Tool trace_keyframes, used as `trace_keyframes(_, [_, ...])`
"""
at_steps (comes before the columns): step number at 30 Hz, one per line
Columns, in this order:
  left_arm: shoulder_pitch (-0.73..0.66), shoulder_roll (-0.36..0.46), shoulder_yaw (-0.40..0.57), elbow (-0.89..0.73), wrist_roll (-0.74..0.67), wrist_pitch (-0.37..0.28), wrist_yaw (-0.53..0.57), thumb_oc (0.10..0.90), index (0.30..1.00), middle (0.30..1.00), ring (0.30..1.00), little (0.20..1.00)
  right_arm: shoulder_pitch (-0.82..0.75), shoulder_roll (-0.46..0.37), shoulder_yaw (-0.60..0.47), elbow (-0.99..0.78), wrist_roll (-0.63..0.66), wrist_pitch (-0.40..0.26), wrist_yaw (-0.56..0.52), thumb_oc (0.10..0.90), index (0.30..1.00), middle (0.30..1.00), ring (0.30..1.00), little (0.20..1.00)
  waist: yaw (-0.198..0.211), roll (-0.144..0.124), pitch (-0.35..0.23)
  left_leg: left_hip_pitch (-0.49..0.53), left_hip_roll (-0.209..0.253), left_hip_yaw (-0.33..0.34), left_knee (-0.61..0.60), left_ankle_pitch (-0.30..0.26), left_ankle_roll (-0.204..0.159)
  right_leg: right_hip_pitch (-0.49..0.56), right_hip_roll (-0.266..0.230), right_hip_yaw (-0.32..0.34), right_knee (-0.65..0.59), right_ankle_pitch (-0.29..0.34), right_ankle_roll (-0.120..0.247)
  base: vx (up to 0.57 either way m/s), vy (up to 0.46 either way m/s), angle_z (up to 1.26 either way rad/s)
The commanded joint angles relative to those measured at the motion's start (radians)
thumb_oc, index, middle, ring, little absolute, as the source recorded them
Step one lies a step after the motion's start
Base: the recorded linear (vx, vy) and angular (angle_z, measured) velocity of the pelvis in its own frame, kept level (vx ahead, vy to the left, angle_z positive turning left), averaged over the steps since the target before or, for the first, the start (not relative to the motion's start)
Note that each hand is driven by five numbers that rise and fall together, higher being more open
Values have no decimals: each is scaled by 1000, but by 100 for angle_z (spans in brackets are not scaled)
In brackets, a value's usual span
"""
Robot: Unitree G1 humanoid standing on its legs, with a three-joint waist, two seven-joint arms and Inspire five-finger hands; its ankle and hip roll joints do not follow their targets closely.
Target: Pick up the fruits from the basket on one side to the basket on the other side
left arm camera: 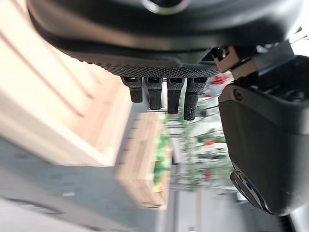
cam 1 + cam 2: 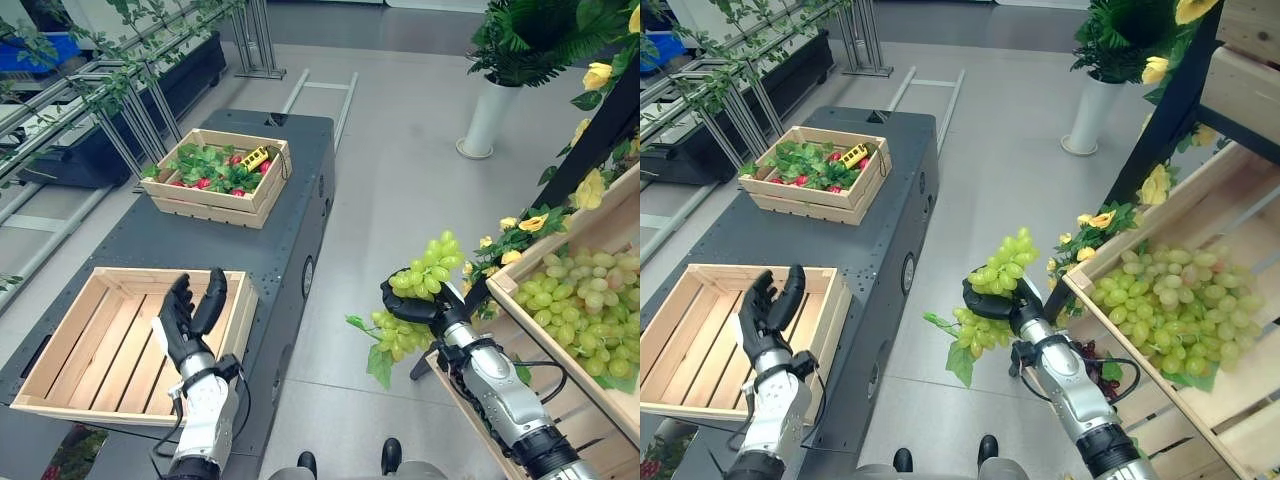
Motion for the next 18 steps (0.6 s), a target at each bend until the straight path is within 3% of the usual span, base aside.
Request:
trace_keyframes(1, [-147, 101, -55, -14, 75, -128, -24, 800, 900, 900, 900, 900, -149, 18, -41, -94, 91, -156, 51, 400, 300, 300, 300, 300, -7, -34, -62, -65, -33, 6, 203, -181, 4, 106, -12, -21, 3, -103, -1, -141, 260, -27])
trace_keyframes(3, [-183, 120, -88, -13, 96, -120, -30, 800, 900, 900, 900, 900, -131, 19, -36, -108, 103, -171, 41, 400, 300, 300, 300, 300, -26, -14, -47, -44, -37, 10, 131, -154, 23, 79, -20, -18, 40, -102, 19, -229, 430, -26])
trace_keyframes(4, [-219, 143, -124, -13, 111, -113, -51, 800, 900, 900, 900, 900, -106, 22, -36, -140, 109, -180, 25, 400, 300, 300, 300, 300, -40, 1, -33, -33, -60, -13, 71, -133, 35, 28, -41, -18, 51, -64, 53, -298, 452, -16])
trace_keyframes(6, [-237, 165, -144, -24, 130, -116, -31, 800, 900, 900, 900, 900, -113, 31, -36, -130, 111, -204, 55, 400, 300, 300, 300, 300, -40, 6, -14, -31, -76, -11, 60, -142, 40, -29, -71, -35, 44, -6, 76, -287, 306, -13])
trace_keyframes(8, [-227, 170, -141, -27, 131, -122, -25, 800, 900, 900, 900, 900, -123, 44, -36, -117, 97, -207, 77, 400, 300, 300, 300, 300, -33, 13, -9, -23, -78, 2, 47, -146, 45, -57, -82, -57, 88, 5, 81, -189, 183, -43])
trace_keyframes(10, [-195, 178, -119, -31, 86, -117, -48, 800, 900, 900, 900, 900, -134, 51, -13, -131, 89, -185, 93, 400, 300, 300, 300, 300, -26, 32, -18, -26, -61, 28, 30, -126, 53, -75, -49, -76, 281, -90, 58, -177, 146, -69])
trace_keyframes(12, [-194, 175, -121, -24, 80, -116, -55, 800, 900, 900, 900, 900, -134, 50, -5, -132, 87, -189, 101, 400, 300, 300, 300, 300, -25, 29, -25, -34, -64, 27, 33, -122, 57, -71, -28, -72, 336, -131, 51, -62, 11, -48])
trace_keyframes(13, [-195, 170, -125, -22, 72, -110, -62, 800, 900, 900, 900, 900, -129, 49, -3, -135, 84, -190, 111, 400, 300, 300, 300, 300, -21, 21, -35, -45, -69, 19, 40, -118, 56, -52, -16, -74, 307, -149, 42, -5, -82, -25])
trace_keyframes(14, [-192, 159, -132, -12, 58, -99, -62, 800, 900, 900, 900, 900, -120, 39, 2, -131, 86, -194, 140, 400, 300, 300, 300, 300, -13, 8, -51, -52, -71, 17, 47, -117, 47, -1, -11, -93, 189, -153, 30, 5, -93, -7])
trace_keyframes(18, [-189, 117, -141, 42, -23, -90, -84, 800, 900, 900, 900, 900, -132, -6, 5, -158, 104, -167, 183, 400, 300, 300, 300, 300, -16, -12, -70, -45, -65, 36, 33, -123, 39, 55, 7, -73, 73, -144, 20, 14, -70, -7])
